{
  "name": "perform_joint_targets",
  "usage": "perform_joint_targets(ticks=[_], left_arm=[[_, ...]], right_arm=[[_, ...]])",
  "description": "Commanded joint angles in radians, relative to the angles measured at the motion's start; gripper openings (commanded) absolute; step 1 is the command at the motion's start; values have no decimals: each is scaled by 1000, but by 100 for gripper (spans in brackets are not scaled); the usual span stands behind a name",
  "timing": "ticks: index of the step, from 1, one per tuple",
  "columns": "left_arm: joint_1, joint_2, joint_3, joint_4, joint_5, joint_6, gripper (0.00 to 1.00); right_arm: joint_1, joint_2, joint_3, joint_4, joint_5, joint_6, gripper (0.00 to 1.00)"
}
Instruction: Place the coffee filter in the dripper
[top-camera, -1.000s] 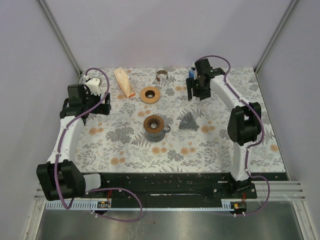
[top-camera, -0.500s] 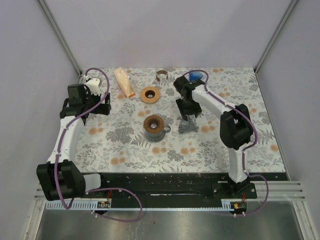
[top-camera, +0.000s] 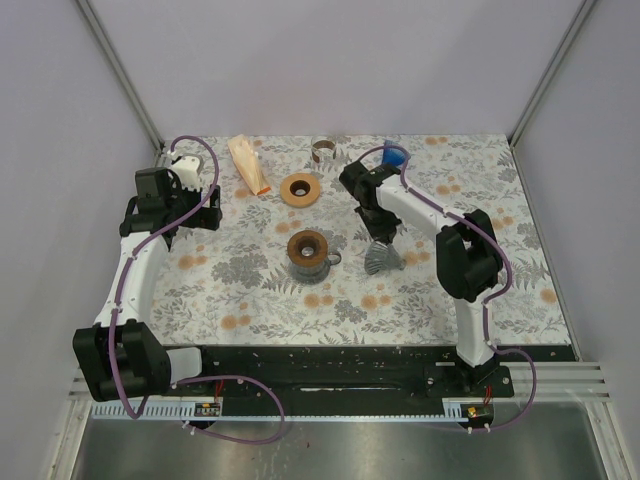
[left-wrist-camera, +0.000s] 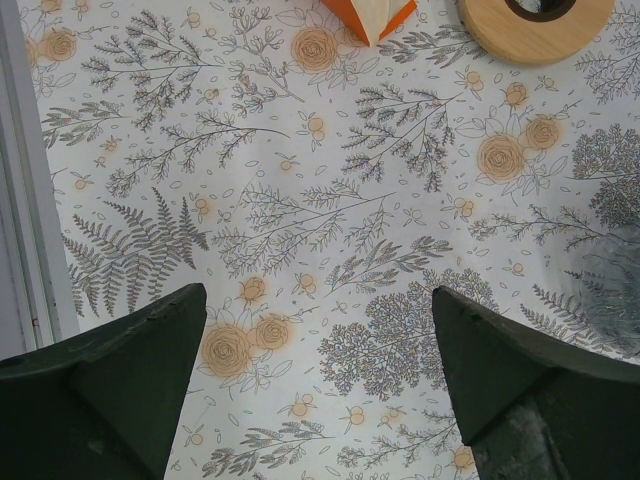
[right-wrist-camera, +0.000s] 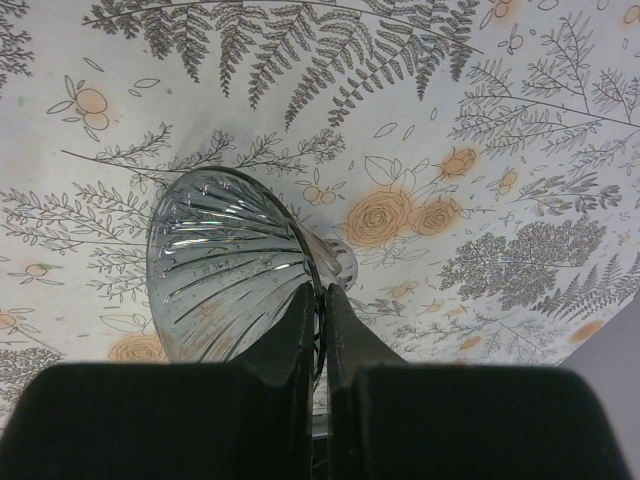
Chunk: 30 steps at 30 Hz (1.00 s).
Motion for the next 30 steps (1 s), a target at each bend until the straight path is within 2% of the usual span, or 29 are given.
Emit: perform_joint_targets(ticks=[1, 9, 13, 15, 17, 21, 24, 30], left_arm=[[7, -26, 15, 27, 10, 11, 99], [7, -30, 30, 13, 25, 12, 99], [5, -29, 68, -16, 89, -4, 99], [5, -27, 91, -36, 141, -15, 99], [2, -24, 122, -61, 201, -24, 98], [-17, -15, 194, -110, 304, -79, 95], [-50, -10, 243, -148, 358, -124, 93], [-169, -12, 289, -179, 405, -210, 90]], right_arm=[[7, -18, 17, -27, 65, -20, 0], [7, -194, 62, 58, 96, -60, 0], [7, -277, 117, 111, 60, -70, 0], [7, -302, 154, 141, -35, -69, 0], [7, -328, 177, 186, -204, -72, 0], [7, -356, 131, 345, -506, -11, 0], [8, -343, 96, 443, -667, 49, 0], [31, -314, 7, 574, -723, 68, 0]])
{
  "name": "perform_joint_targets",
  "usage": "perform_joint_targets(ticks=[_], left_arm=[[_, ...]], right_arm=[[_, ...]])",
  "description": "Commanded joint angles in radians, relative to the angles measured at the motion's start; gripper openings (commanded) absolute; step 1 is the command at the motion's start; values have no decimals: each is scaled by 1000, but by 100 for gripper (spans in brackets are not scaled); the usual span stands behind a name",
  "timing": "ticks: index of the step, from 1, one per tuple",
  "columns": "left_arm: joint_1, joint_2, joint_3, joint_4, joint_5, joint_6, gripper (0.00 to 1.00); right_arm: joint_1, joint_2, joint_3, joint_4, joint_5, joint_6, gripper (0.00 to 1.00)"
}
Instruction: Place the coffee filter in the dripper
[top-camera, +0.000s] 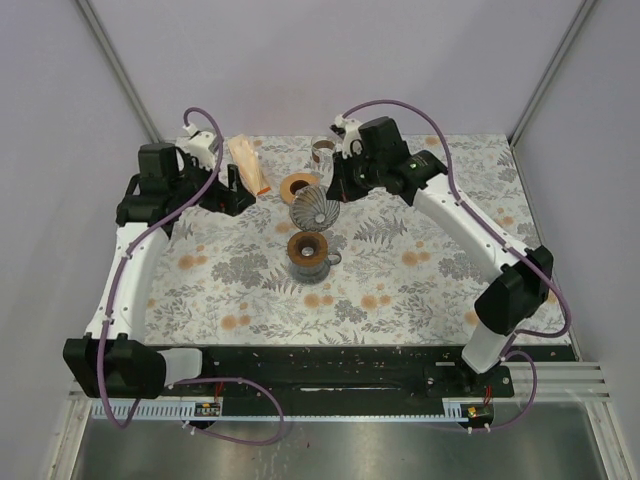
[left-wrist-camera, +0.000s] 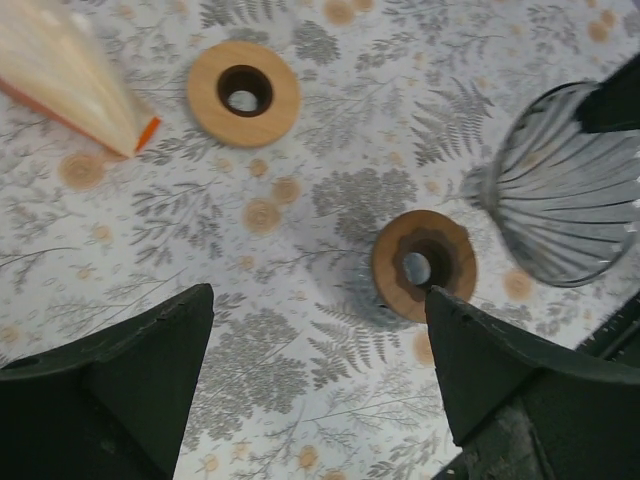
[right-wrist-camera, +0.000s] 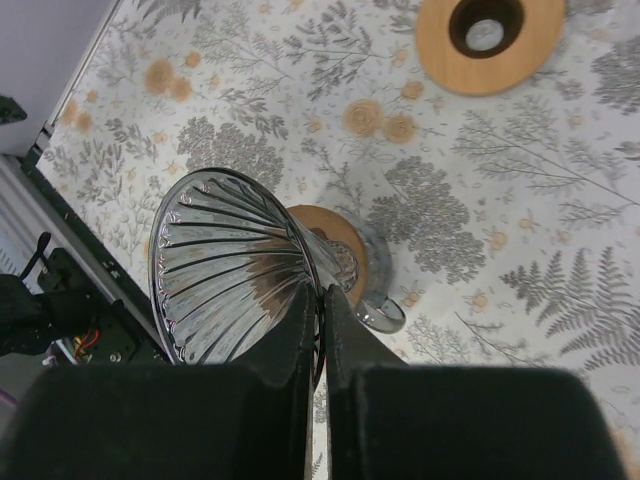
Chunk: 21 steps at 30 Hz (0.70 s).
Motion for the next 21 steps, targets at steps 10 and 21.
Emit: perform_joint_targets(ticks=[10, 21], left_arm=[[-206, 28, -12, 20, -7, -160, 88], [-252, 50, -121, 109, -82, -188, 75]], right_arm=[[19, 79, -112, 187, -229, 64, 0], [19, 141, -122, 169, -232, 55, 0]])
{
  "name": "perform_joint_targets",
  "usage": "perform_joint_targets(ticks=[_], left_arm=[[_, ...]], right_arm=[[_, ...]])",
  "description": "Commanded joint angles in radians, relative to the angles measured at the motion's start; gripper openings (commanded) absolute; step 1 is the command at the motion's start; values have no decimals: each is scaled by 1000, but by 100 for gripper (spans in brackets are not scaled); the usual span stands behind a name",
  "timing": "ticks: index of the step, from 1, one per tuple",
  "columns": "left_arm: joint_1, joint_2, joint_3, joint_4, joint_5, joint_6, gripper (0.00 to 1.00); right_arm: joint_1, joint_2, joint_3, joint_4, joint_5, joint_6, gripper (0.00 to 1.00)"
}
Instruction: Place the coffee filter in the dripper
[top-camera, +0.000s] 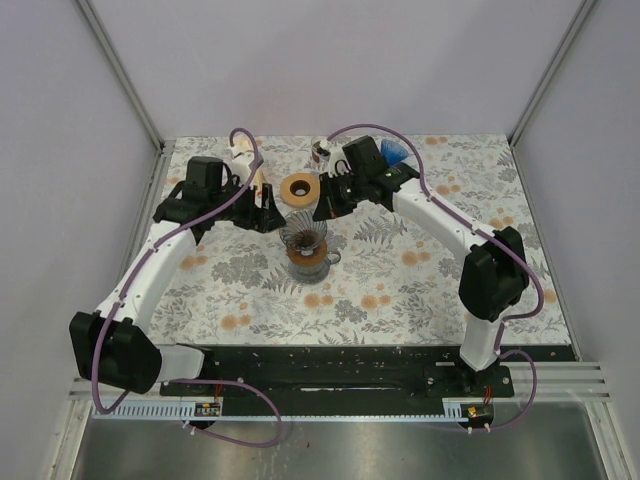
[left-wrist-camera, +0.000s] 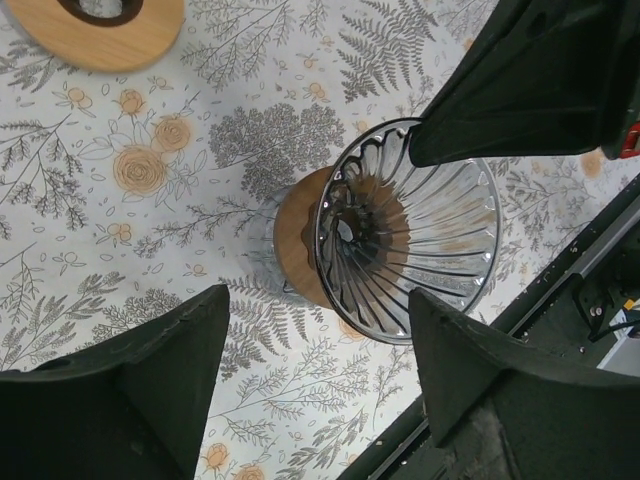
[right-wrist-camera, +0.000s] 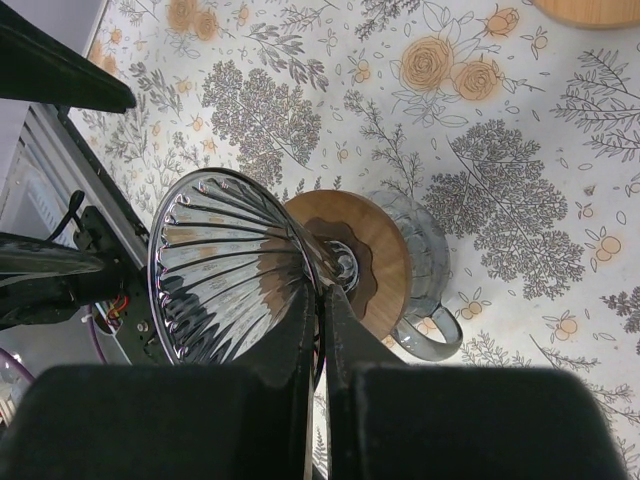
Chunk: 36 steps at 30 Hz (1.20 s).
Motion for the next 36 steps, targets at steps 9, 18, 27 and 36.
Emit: perform_joint_targets(ticks=[9, 18, 27, 36], left_arm=[[-19, 9, -106, 150, -38, -74, 58], [-62, 35, -172, 203, -18, -109, 41], [-82, 97, -155, 110, -84, -43, 0], [-82, 212, -135, -11, -72, 11, 0]], right_arm=[[7, 37, -15, 23, -71, -1, 0], [7, 51, -67, 48, -44, -29, 0], [6, 57, -118, 60, -1, -56, 0], [7, 100, -81, 7, 28, -41, 0]])
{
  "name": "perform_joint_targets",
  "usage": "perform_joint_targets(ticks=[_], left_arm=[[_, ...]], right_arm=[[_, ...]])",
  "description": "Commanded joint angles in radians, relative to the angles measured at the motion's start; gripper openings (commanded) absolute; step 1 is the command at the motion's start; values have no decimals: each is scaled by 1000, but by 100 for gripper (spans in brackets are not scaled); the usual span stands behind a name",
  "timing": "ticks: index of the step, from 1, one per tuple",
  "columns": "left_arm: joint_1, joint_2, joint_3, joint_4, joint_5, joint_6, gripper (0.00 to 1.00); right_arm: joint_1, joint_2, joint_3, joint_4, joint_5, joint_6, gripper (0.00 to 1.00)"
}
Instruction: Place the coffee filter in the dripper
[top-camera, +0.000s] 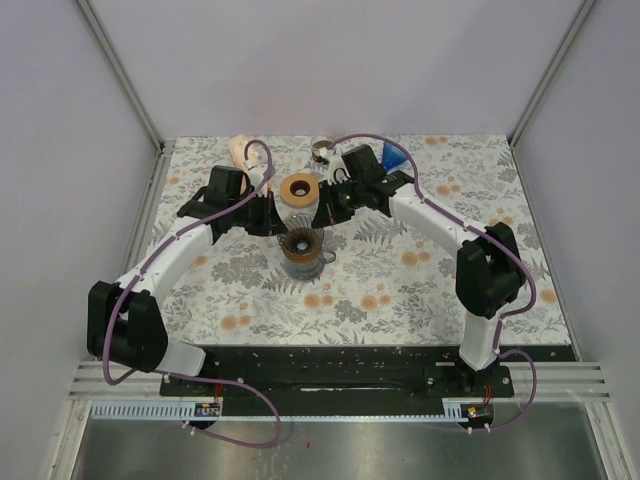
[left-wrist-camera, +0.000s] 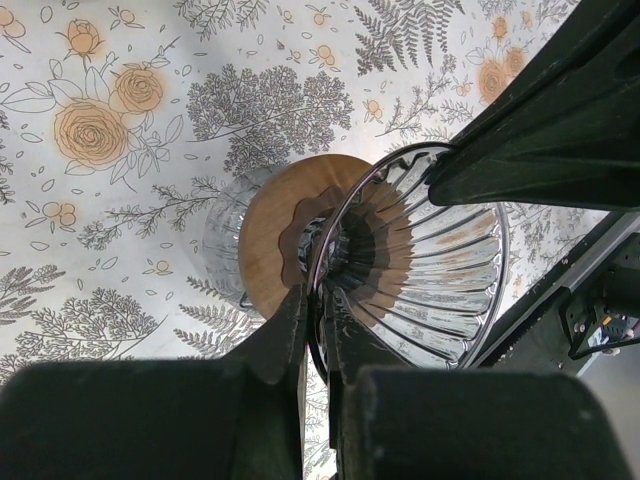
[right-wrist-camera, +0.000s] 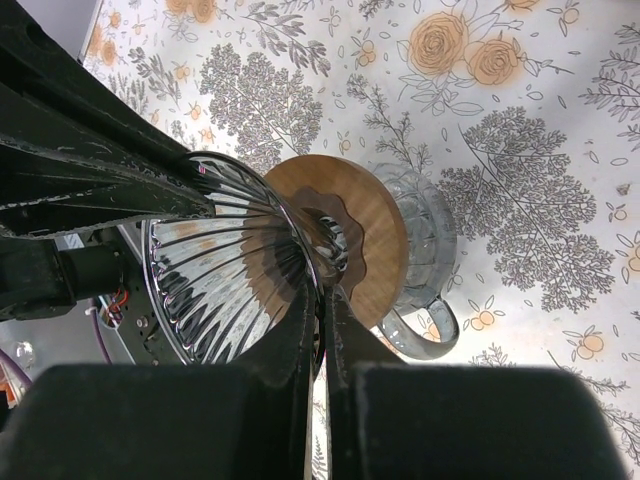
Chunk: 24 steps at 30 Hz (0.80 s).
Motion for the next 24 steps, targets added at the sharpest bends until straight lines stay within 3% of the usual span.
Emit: perform_joint_targets(ticks=[1, 12, 19, 24], left_arm=[[-17, 108, -12, -161, -22, 145, 0], [7, 224, -21, -175, -5, 159, 0], [-1, 196, -71, -139, -117, 231, 0], [-2, 230, -78, -139, -93, 238, 0]], right_arm=[[12, 73, 25, -106, 98, -44, 0], [12, 104, 11, -128, 140, -38, 0], [14, 84, -98, -70, 173, -50, 0], [17, 87, -70, -83, 167, -52, 0]])
